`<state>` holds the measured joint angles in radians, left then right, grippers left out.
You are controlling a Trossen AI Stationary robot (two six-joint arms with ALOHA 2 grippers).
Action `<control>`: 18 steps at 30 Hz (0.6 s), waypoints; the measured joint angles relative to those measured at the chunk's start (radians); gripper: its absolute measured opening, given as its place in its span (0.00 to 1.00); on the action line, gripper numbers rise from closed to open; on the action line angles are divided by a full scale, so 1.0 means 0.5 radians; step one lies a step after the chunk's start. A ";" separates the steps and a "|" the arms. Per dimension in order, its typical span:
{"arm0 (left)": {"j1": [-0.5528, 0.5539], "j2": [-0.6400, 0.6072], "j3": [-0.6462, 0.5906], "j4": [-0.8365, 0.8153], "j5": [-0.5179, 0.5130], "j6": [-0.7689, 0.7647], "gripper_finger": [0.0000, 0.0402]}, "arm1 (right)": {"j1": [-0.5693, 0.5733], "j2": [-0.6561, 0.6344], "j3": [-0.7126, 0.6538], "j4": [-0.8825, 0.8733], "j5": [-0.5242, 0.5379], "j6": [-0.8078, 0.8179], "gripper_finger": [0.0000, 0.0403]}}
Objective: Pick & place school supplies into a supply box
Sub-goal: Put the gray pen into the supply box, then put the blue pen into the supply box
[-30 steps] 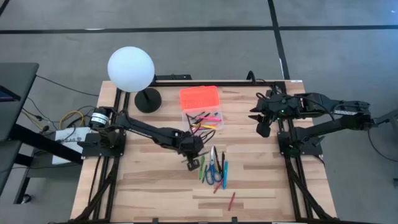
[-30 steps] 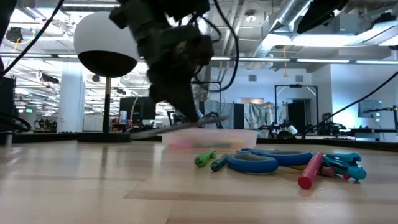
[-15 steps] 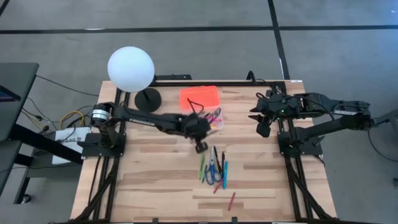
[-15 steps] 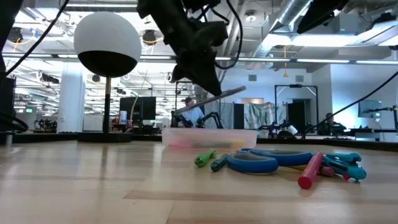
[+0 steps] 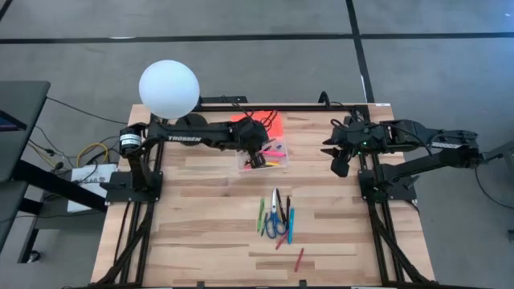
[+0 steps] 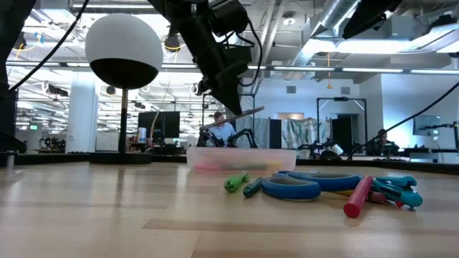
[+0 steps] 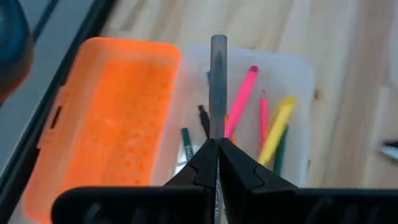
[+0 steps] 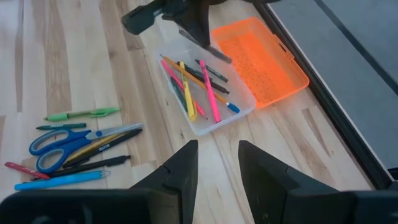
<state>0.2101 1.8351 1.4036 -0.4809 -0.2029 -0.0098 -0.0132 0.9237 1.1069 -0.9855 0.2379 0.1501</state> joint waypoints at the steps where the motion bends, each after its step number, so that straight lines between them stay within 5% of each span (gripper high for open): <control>1: 0.011 0.000 0.000 -0.007 0.050 0.046 0.00 | 0.000 0.000 0.000 0.000 0.000 0.000 0.27; 4: 0.027 0.016 0.000 0.005 0.182 0.141 0.03 | 0.000 0.000 0.000 0.000 0.000 0.019 0.27; 13: 0.029 0.034 0.000 0.003 0.017 0.163 0.24 | 0.000 0.000 0.000 0.018 0.000 0.069 0.27; 18: 0.011 -0.019 0.000 -0.085 0.203 0.061 0.30 | 0.031 0.059 -0.001 0.022 -0.034 0.104 0.26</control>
<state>0.2156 1.8254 1.4036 -0.5233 -0.1012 0.0207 0.0025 0.9531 1.1065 -0.9746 0.2208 0.2023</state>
